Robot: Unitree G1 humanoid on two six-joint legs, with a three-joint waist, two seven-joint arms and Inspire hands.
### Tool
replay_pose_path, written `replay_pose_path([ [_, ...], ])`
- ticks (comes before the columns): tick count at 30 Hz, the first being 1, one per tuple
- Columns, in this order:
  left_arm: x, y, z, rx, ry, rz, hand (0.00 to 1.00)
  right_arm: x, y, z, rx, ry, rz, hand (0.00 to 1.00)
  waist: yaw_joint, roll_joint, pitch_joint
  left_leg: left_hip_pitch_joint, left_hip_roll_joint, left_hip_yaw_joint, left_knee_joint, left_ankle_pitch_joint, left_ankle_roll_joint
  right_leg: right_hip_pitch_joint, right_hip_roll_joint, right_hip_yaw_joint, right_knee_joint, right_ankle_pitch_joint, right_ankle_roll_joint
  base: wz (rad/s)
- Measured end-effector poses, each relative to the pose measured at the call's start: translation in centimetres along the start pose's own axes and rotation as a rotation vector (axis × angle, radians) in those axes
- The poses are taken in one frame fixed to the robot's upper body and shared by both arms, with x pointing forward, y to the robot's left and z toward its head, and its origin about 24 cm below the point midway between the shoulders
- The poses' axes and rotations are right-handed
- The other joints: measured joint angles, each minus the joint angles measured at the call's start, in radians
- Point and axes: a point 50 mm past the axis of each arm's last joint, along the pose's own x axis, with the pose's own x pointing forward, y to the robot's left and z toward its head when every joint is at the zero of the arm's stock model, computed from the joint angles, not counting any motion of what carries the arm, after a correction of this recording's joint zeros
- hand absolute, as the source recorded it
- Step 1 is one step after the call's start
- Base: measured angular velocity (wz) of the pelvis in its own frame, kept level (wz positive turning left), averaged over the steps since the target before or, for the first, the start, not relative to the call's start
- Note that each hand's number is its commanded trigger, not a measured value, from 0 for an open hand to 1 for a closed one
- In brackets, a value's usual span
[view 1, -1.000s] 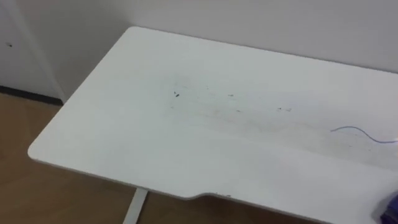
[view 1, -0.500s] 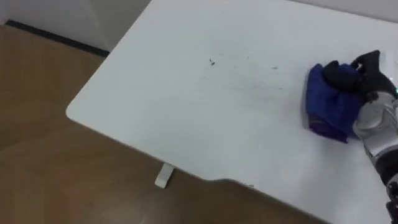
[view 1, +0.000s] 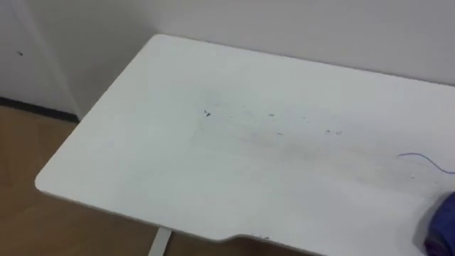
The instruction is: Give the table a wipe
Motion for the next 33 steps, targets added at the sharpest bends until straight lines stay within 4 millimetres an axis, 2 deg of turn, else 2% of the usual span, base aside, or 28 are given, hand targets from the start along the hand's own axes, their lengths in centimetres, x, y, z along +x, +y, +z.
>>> replay_pose_path([
  [1, 0.3, 0.2, 1.4, 0.007, -0.028, 0.002, 0.0, 0.6, 0.4, 2.6, 0.012, -0.034, -0.008, 1.0, 0.013, 0.01, 0.004, -0.026, 0.003, -0.009, -0.001, 0.008, -0.002, -0.037, 0.012, 0.025, 0.001, 0.017, -0.014, -0.72],
  [2, 0.5, 0.2, 2.0, 0.012, -0.043, 0.0, 0.0, 0.7, 0.7, 4.1, 0.014, -0.054, -0.006, 1.0, 0.023, 0.017, 0.0079, -0.037, 0.003, -0.015, -0.001, 0.012, -0.001, -0.056, 0.017, 0.038, 0.003, 0.028, -0.021, -0.93],
  [4, 0.6, -0.4, 3.6, 0.048, -0.086, -0.022, 0.0, 0.9, 1.8, 10.7, 0.037, -0.177, 0.012, 1.0, 0.063, 0.038, 0.0243, -0.076, 0.004, -0.041, -0.005, 0.025, -0.004, -0.131, 0.038, 0.057, 0.004, 0.064, -0.05, -0.97],
  [5, 0.6, -0.5, 3.8, 0.057, -0.092, -0.028, 0.0, 0.6, 2.3, 12.5, 0.041, -0.22, 0.025, 1.0, 0.066, 0.042, 0.0267, -0.086, 0.003, -0.052, -0.006, 0.028, -0.006, -0.147, 0.042, 0.058, 0.004, 0.068, -0.056, -0.63],
  [6, 0.6, -0.7, 4.1, 0.071, -0.102, -0.035, 0.0, -0.1, 3.1, 15.3, 0.032, -0.302, 0.048, 1.0, 0.078, 0.042, 0.0303, -0.104, 0.004, -0.063, -0.014, 0.04, -0.009, -0.177, 0.048, 0.065, 0.008, 0.07, -0.062, -0.34],
  [7, 0.6, -0.9, 4.4, 0.084, -0.113, -0.043, 0.0, -0.7, 3.5, 17.7, 0.033, -0.367, 0.059, 1.0, 0.102, 0.043, 0.0349, -0.113, 0.004, -0.064, -0.031, 0.058, -0.014, -0.205, 0.05, 0.074, 0.019, 0.062, -0.064, -0.24],
  [10, 0.5, -1.2, 4.5, 0.089, -0.113, -0.057, 0.0, -1.4, 3.1, 21.5, 0.015, -0.476, 0.078, 1.0, 0.158, 0.036, 0.0424, -0.117, 0.002, -0.066, -0.087, 0.104, -0.028, -0.263, 0.047, 0.085, 0.054, 0.045, -0.081, 0.04],
  [12, 0.4, -1.5, 3.6, 0.092, -0.081, -0.072, 0.0, -1.5, 3.1, 21.9, 0.014, -0.493, 0.089, 1.0, 0.175, 0.027, 0.0438, -0.108, -0.001, -0.081, -0.117, 0.125, -0.029, -0.263, 0.043, 0.071, 0.07, 0.037, -0.093, 0.35],
  [14, 0.2, -1.9, 2.2, 0.097, -0.038, -0.089, 0.0, -1.6, 3.4, 21.7, -0.004, -0.495, 0.115, 1.0, 0.171, 0.013, 0.0417, -0.1, -0.006, -0.093, -0.123, 0.127, -0.03, -0.256, 0.033, 0.056, 0.087, 0.016, -0.092, 0.36],
  [15, -0.1, -2.3, 1.0, 0.09, -0.003, -0.107, 0.0, -1.4, 3.6, 20.9, -0.017, -0.473, 0.131, 1.0, 0.159, 0.0, 0.0409, -0.09, -0.01, -0.094, -0.124, 0.128, -0.029, -0.236, 0.024, 0.035, 0.093, 0.007, -0.089, 0.47],
  [16, -0.2, -2.5, 0.4, 0.089, 0.013, -0.115, 0.0, -1.0, 3.8, 19.2, -0.029, -0.433, 0.147, 1.0, 0.144, -0.017, 0.0414, -0.075, -0.019, -0.089, -0.12, 0.129, -0.027, -0.207, 0.01, 0.011, 0.097, -0.008, -0.08, 0.78],
  [17, -0.3, -2.6, 0.0, 0.092, 0.023, -0.123, 0.0, -0.7, 4.2, 16.6, -0.03, -0.375, 0.168, 1.0, 0.125, -0.036, 0.0413, -0.055, -0.033, -0.074, -0.109, 0.123, -0.019, -0.176, -0.007, -0.006, 0.101, -0.031, -0.066, 0.78],
  [18, -0.4, -2.7, -0.2, 0.089, 0.028, -0.124, 0.0, -0.6, 4.4, 15.3, -0.024, -0.346, 0.176, 1.0, 0.113, -0.043, 0.0397, -0.045, -0.039, -0.068, -0.101, 0.116, -0.008, -0.153, -0.016, -0.019, 0.105, -0.043, -0.059, 0.73],
  [19, -0.5, -2.7, -0.8, 0.083, 0.039, -0.126, 0.0, -0.4, 4.5, 12.4, -0.012, -0.275, 0.179, 1.0, 0.105, -0.058, 0.0369, -0.014, -0.047, -0.036, -0.086, 0.09, 0.008, -0.115, -0.037, -0.031, 0.121, -0.067, -0.042, 0.46],
  [20, -0.5, -2.7, -1.0, 0.082, 0.042, -0.127, 0.0, -0.3, 4.4, 10.9, -0.005, -0.238, 0.176, 1.0, 0.1, -0.064, 0.038, -0.002, -0.052, -0.028, -0.07, 0.074, 0.012, -0.096, -0.047, -0.039, 0.132, -0.079, -0.035, 0.49],
  [21, -0.7, -2.8, -1.5, 0.078, 0.052, -0.131, 0.0, -0.3, 4.1, 8.0, 0.001, -0.165, 0.163, 1.0, 0.08, -0.067, 0.0375, 0.011, -0.06, -0.025, -0.031, 0.034, 0.024, -0.063, -0.062, -0.05, 0.159, -0.099, -0.017, 0.28],
  [22, -0.6, -2.6, -1.6, 0.054, 0.048, -0.12, 0.0, -0.4, 3.6, 4.6, 0.007, -0.085, 0.137, 1.0, 0.07, -0.071, 0.0295, 0.022, -0.061, -0.022, 0.017, -0.011, 0.035, -0.046, -0.076, -0.035, 0.209, -0.109, -0.002, 0.22],
  [23, -0.6, -2.5, -1.7, 0.041, 0.05, -0.116, 0.0, -0.6, 3.4, 3.2, 0.01, -0.053, 0.127, 1.0, 0.062, -0.067, 0.0299, 0.026, -0.056, -0.024, 0.044, -0.033, 0.039, -0.041, -0.08, -0.036, 0.244, -0.108, -0.002, 0.09],
  [24, -0.7, -2.1, -2.3, 0.009, 0.064, -0.092, 0.0, -1.1, 3.1, 0.3, 0.016, 0.023, 0.112, 1.0, 0.032, -0.067, 0.0273, 0.037, -0.043, -0.031, 0.087, -0.071, 0.047, -0.039, -0.091, -0.022, 0.322, -0.104, -0.004, 0.1],
  [25, -0.7, -1.5, -2.8, -0.024, 0.076, -0.058, 0.0, -1.8, 2.6, -2.7, 0.005, 0.095, 0.101, 1.0, 0.013, -0.066, 0.0245, 0.053, -0.031, -0.041, 0.123, -0.102, 0.053, -0.042, -0.097, 0.013, 0.389, -0.087, 0.0, 0.08],
  [26, -0.7, -1.2, -3.0, -0.041, 0.077, -0.039, 0.0, -2.2, 2.3, -4.1, 0.003, 0.129, 0.095, 1.0, 0.0, -0.066, 0.0238, 0.065, -0.024, -0.041, 0.133, -0.114, 0.058, -0.044, -0.104, 0.034, 0.415, -0.077, 0.001, 0.0],
  [27, -0.6, -0.6, -3.2, -0.048, 0.076, -0.004, 0.0, -3.0, 1.7, -6.4, -0.007, 0.187, 0.086, 1.0, -0.025, -0.065, 0.0211, 0.082, -0.012, -0.044, 0.144, -0.129, 0.061, -0.05, -0.112, 0.05, 0.456, -0.067, 0.008, -0.06],
  [28, -0.5, -0.1, -3.1, -0.055, 0.063, 0.023, 0.0, -3.6, 1.0, -8.2, -0.008, 0.236, 0.067, 1.0, -0.037, -0.057, 0.0164, 0.087, 0.007, -0.041, 0.155, -0.141, 0.061, -0.064, -0.129, 0.058, 0.481, -0.074, 0.011, -0.11],
  [29, -0.5, 0.2, -3.1, -0.058, 0.054, 0.036, 0.0, -3.9, 0.8, -8.9, -0.01, 0.253, 0.061, 1.0, -0.041, -0.053, 0.0138, 0.09, 0.017, -0.038, 0.156, -0.144, 0.06, -0.075, -0.142, 0.062, 0.486, -0.078, 0.011, -0.23],
  [30, -0.4, 0.7, -3.0, -0.055, 0.039, 0.061, 0.0, -4.4, 0.7, -9.7, -0.013, 0.263, 0.061, 1.0, -0.05, -0.045, 0.0098, 0.092, 0.042, -0.035, 0.156, -0.147, 0.053, -0.09, -0.162, 0.071, 0.465, -0.078, 0.013, -0.36],
  [31, -0.4, 1.2, -2.9, -0.051, 0.025, 0.083, 0.0, -4.9, 1.2, -9.8, -0.008, 0.262, 0.07, 1.0, -0.048, -0.041, 0.0101, 0.099, 0.069, -0.023, 0.156, -0.151, 0.043, -0.086, -0.178, 0.079, 0.399, -0.069, 0.022, -0.41],
  [32, -0.3, 1.3, -2.8, -0.049, 0.02, 0.086, 0.0, -5.0, 1.7, -9.5, 0.001, 0.258, 0.075, 1.0, -0.046, -0.041, 0.0101, 0.102, 0.08, -0.019, 0.157, -0.154, 0.036, -0.083, -0.186, 0.084, 0.358, -0.06, 0.024, -0.61],
  [33, -0.1, 1.7, -2.2, -0.042, 0.004, 0.094, 0.0, -5.1, 2.5, -8.7, -0.003, 0.24, 0.084, 1.0, -0.018, -0.04, 0.0107, 0.102, 0.11, 0.0, 0.168, -0.162, 0.02, -0.079, -0.191, 0.105, 0.263, -0.033, 0.028, -0.76],
])
